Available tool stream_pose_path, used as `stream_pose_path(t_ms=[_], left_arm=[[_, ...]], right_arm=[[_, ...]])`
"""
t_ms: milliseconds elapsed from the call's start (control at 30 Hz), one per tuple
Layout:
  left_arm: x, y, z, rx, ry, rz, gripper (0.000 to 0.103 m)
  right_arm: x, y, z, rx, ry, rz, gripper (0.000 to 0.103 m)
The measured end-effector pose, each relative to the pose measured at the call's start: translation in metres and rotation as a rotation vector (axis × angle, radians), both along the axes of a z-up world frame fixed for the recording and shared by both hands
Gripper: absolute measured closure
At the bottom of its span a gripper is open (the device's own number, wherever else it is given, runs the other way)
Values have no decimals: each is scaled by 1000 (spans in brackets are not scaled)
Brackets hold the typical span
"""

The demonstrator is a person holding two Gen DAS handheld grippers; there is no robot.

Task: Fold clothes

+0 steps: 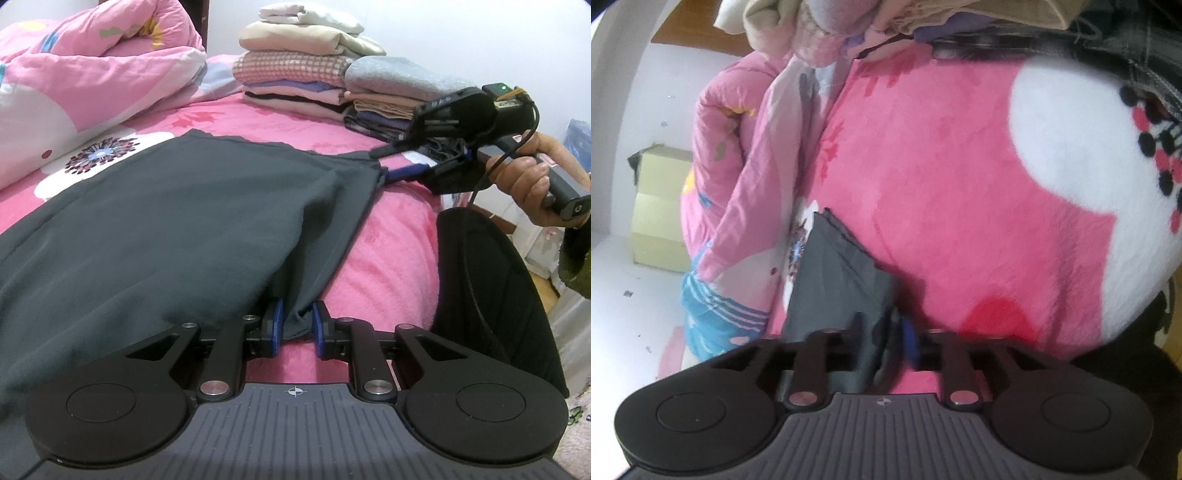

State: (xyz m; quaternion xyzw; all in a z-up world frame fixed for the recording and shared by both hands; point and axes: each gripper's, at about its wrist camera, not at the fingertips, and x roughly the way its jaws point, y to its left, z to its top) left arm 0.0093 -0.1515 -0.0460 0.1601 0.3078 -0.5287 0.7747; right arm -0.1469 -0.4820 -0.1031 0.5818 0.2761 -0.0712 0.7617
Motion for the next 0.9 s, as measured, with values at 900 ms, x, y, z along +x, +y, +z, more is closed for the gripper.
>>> stream_pose_path(t_ms=[900], left_arm=[[1, 9, -3, -83, 46, 31, 83]], right_arm=[[20, 72, -1, -22, 35, 196, 61]])
